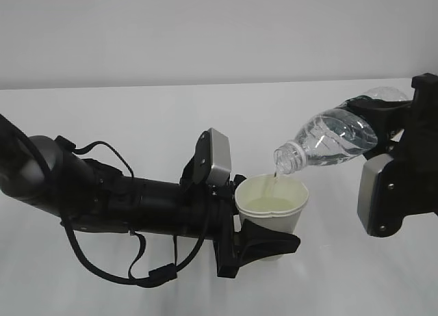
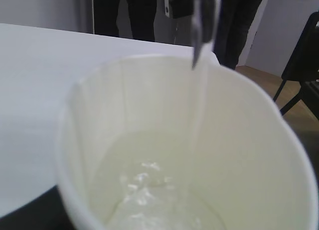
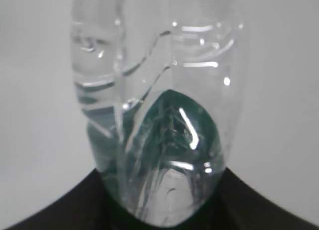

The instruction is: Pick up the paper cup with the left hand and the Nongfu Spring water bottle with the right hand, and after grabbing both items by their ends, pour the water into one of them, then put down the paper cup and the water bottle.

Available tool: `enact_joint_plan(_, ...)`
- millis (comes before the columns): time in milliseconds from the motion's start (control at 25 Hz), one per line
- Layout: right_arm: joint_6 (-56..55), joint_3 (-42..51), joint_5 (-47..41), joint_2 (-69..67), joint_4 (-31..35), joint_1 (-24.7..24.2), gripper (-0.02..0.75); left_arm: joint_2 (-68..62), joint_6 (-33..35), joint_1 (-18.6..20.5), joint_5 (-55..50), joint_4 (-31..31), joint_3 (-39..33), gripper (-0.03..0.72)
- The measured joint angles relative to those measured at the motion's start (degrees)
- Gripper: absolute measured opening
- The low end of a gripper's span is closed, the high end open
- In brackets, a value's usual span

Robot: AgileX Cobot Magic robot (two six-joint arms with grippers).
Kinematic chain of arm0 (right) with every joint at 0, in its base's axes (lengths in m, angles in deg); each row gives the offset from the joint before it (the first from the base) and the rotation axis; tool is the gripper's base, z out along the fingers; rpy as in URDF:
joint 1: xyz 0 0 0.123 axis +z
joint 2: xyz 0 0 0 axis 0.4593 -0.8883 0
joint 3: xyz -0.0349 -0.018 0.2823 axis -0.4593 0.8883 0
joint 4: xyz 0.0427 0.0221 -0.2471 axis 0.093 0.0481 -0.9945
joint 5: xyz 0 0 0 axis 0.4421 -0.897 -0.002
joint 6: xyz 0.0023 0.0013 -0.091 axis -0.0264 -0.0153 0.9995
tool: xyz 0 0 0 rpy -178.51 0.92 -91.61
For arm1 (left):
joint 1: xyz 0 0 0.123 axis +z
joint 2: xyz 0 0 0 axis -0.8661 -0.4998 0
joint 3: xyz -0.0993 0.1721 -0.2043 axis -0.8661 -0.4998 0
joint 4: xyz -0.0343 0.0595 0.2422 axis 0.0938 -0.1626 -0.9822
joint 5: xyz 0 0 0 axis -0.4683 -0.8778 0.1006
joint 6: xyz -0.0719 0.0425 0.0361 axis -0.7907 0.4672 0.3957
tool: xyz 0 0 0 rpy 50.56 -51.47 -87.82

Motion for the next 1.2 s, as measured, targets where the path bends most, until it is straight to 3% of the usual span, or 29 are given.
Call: enact_joint_plan(1200, 1.0, 0.0, 0.42, 0.1, 0.0, 0.0, 0.321, 0.0, 0.0, 0.0, 0.0, -0.79, 0.0, 0.471)
